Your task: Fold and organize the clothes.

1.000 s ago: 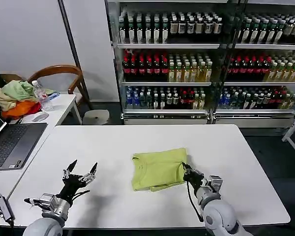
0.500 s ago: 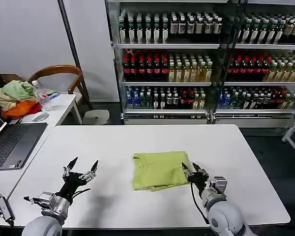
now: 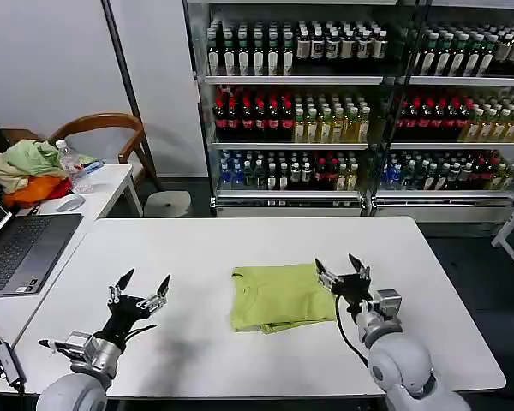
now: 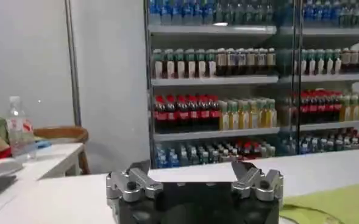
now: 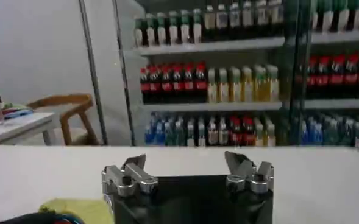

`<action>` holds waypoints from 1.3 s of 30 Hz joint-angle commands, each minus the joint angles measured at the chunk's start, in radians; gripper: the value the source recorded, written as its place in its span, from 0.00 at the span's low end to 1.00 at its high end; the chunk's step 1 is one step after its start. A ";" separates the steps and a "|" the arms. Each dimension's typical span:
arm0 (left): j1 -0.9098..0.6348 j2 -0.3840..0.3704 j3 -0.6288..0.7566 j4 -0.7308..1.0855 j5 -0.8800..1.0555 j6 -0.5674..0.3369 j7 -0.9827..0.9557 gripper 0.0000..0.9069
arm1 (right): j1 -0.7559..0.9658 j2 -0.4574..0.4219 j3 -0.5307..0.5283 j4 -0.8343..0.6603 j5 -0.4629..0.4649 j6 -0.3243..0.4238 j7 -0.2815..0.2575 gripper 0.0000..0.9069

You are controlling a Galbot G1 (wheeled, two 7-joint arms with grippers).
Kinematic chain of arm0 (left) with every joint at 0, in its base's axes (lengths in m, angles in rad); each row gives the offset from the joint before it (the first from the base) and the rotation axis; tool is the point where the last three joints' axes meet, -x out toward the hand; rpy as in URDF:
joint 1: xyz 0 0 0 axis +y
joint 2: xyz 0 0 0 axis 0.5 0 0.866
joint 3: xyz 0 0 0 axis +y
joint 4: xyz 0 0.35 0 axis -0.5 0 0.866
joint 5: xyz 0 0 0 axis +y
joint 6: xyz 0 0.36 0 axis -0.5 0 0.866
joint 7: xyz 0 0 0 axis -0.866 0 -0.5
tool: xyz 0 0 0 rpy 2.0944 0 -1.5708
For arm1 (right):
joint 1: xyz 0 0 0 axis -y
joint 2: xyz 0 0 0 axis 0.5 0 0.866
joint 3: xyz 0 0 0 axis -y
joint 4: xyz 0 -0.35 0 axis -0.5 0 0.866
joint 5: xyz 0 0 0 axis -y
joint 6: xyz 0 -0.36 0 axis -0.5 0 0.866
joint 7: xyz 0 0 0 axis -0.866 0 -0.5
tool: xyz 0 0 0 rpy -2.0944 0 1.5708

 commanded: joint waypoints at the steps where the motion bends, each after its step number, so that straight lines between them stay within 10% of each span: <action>1: -0.014 0.005 -0.010 0.000 0.031 -0.048 0.013 1.00 | 0.136 -0.009 0.016 -0.053 -0.230 0.043 -0.049 1.00; 39: -0.165 -0.019 0.035 0.109 0.208 -0.154 0.018 1.00 | 0.022 -0.048 0.251 -0.216 -0.309 0.272 -0.243 1.00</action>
